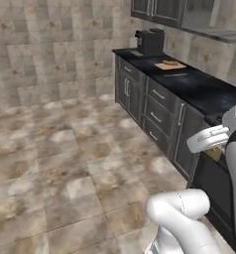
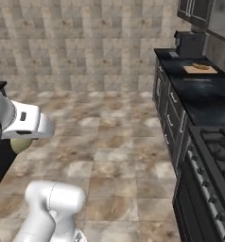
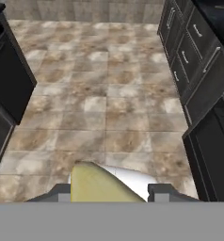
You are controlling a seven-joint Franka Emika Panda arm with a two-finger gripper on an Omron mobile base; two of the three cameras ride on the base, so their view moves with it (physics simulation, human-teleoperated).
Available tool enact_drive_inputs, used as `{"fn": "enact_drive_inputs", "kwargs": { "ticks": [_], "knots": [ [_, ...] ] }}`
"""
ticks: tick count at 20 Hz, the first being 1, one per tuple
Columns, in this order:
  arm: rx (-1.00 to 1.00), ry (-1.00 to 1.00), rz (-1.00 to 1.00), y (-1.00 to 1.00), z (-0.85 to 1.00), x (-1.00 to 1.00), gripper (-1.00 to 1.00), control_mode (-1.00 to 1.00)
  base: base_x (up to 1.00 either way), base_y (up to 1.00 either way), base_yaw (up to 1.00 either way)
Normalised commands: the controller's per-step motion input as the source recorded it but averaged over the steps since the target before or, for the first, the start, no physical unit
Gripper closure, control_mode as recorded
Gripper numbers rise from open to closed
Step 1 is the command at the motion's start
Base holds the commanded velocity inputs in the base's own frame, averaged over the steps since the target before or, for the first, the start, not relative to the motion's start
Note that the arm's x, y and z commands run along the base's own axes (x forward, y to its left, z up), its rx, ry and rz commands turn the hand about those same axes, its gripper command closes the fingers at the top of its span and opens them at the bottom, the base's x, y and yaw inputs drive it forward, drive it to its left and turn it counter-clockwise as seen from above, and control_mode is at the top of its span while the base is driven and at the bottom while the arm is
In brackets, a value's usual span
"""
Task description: Retrieve the sausage and cheese from the fridge and place them on the cutting board on the counter.
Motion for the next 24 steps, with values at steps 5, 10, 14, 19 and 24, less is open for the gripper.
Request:
{"fn": "enact_drive_inputs", "kwargs": {
  "ticks": [5,10,14,19,24],
  "knots": [
    [0.0,0.0,0.0,0.0,0.0,0.0,1.0,1.0,1.0,0.0,0.0],
    [0.0,0.0,0.0,0.0,0.0,0.0,1.0,1.0,1.0,0.0,-0.03],
    [0.0,0.0,0.0,0.0,0.0,0.0,1.0,1.0,1.0,0.02,-0.16],
    [0.0,0.0,0.0,0.0,0.0,0.0,1.0,1.0,1.0,0.11,-0.26],
    [0.0,0.0,0.0,0.0,0.0,0.0,1.0,1.0,1.0,0.09,-0.24]
  ]
}}
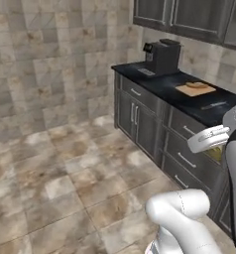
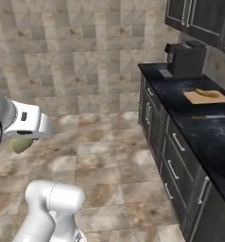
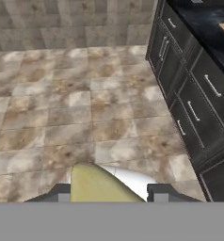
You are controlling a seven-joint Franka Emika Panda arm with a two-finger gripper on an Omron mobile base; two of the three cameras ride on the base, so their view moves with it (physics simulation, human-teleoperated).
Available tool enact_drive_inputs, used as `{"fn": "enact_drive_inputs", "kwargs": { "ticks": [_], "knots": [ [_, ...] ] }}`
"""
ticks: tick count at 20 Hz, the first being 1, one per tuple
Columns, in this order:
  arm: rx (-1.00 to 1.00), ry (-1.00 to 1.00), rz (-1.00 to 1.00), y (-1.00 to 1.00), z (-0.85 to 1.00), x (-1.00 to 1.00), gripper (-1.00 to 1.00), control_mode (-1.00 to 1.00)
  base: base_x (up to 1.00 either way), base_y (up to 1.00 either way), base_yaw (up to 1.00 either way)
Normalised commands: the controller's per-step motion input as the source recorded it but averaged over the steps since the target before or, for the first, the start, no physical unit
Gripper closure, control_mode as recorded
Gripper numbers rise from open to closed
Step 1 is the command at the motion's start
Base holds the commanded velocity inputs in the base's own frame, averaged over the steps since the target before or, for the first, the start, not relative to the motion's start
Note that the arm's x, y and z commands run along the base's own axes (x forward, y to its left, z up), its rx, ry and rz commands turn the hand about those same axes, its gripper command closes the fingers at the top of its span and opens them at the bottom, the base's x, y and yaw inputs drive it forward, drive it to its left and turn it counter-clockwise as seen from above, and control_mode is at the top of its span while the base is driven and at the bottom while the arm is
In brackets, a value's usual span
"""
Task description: Retrieve the sausage and cheese from the fridge and place them on the cutting board on the counter.
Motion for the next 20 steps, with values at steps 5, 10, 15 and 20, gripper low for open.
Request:
{"fn": "enact_drive_inputs", "kwargs": {
  "ticks": [5,10,15,20],
  "knots": [
    [0.0,0.0,0.0,0.0,0.0,0.0,1.0,1.0,1.0,0.06,-0.27],
    [0.0,0.0,0.0,0.0,0.0,0.0,1.0,1.0,0.66,0.02,-0.6],
    [0.0,0.0,0.0,0.0,0.0,0.0,1.0,1.0,0.06,0.0,-0.9],
    [0.0,0.0,0.0,0.0,0.0,0.0,1.0,1.0,0.96,0.21,-0.58]
  ]
}}
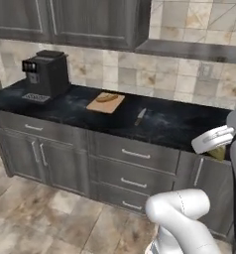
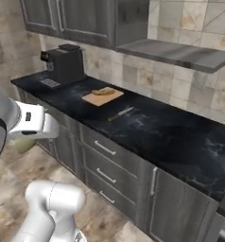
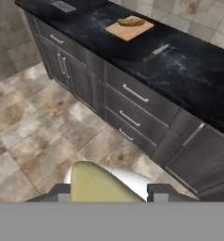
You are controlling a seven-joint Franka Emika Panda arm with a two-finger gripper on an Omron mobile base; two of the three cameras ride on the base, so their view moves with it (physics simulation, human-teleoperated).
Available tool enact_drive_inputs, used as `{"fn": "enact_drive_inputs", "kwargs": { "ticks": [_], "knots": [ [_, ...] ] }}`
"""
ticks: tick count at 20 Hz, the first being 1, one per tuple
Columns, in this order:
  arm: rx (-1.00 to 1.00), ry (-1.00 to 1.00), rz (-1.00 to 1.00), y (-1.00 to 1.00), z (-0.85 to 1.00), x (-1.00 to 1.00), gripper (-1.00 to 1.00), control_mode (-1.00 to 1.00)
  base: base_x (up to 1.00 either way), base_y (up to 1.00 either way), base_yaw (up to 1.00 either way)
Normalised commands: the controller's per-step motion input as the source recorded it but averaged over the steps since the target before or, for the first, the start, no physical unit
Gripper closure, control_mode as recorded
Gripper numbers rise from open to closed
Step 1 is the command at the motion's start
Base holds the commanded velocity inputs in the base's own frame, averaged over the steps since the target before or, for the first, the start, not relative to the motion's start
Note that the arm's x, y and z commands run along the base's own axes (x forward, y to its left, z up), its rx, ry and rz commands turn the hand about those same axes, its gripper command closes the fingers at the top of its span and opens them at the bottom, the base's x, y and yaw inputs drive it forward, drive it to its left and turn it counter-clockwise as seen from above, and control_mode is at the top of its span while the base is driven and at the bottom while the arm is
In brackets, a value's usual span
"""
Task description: Retrieve the sausage and cheese from the fridge and place them on the cutting board on the counter.
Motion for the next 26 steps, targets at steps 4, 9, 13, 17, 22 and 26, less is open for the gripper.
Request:
{"fn": "enact_drive_inputs", "kwargs": {
  "ticks": [4,9,13,17,22,26],
  "knots": [
    [0.0,0.0,0.0,0.0,0.0,0.0,1.0,1.0,0.81,0.46,-0.69],
    [0.0,0.0,0.0,0.0,0.0,0.0,1.0,1.0,0.75,0.8,-0.58],
    [0.0,0.0,0.0,0.0,0.0,0.0,1.0,1.0,0.63,1.0,-0.5],
    [0.0,0.0,0.0,0.0,0.0,0.0,1.0,1.0,0.44,1.0,-0.4],
    [0.0,0.0,0.0,0.0,0.0,0.0,1.0,1.0,0.18,1.0,-0.29],
    [0.0,0.0,0.0,0.0,0.0,0.0,1.0,1.0,0.02,0.9,-0.18]
  ]
}}
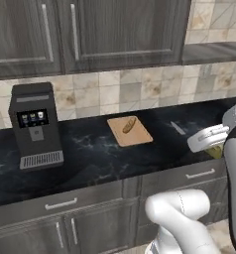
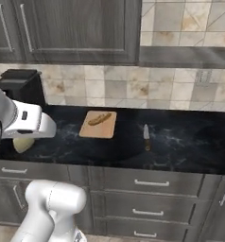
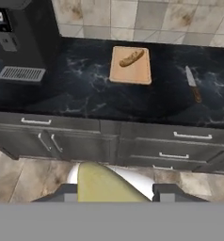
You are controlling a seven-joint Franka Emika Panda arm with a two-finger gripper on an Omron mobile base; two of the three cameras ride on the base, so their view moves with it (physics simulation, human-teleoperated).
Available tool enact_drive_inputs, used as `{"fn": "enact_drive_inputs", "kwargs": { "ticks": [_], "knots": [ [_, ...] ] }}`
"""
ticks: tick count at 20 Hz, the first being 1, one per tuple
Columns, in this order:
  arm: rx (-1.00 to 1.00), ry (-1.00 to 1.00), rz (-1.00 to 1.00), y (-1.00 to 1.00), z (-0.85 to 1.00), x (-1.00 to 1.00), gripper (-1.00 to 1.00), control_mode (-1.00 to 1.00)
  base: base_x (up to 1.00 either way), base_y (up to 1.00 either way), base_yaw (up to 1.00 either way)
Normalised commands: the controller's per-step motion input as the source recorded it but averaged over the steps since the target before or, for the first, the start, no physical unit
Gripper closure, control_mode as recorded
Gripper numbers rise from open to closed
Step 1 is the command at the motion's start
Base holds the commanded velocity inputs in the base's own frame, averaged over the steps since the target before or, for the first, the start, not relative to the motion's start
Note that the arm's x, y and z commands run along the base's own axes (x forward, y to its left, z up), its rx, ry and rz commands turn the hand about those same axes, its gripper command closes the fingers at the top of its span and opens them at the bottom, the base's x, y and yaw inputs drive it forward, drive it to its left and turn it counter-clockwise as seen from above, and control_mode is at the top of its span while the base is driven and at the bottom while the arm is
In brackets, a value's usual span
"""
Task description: Retrieve the sausage and cheese from the fridge and place them on the cutting board on the counter.
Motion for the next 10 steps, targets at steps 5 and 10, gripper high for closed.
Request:
{"fn": "enact_drive_inputs", "kwargs": {
  "ticks": [5,10],
  "knots": [
    [0.0,0.0,0.0,0.0,0.0,0.0,1.0,1.0,0.74,0.3,-0.03],
    [0.0,0.0,0.0,0.0,0.0,0.0,1.0,1.0,1.0,-0.08,0.0]
  ]
}}
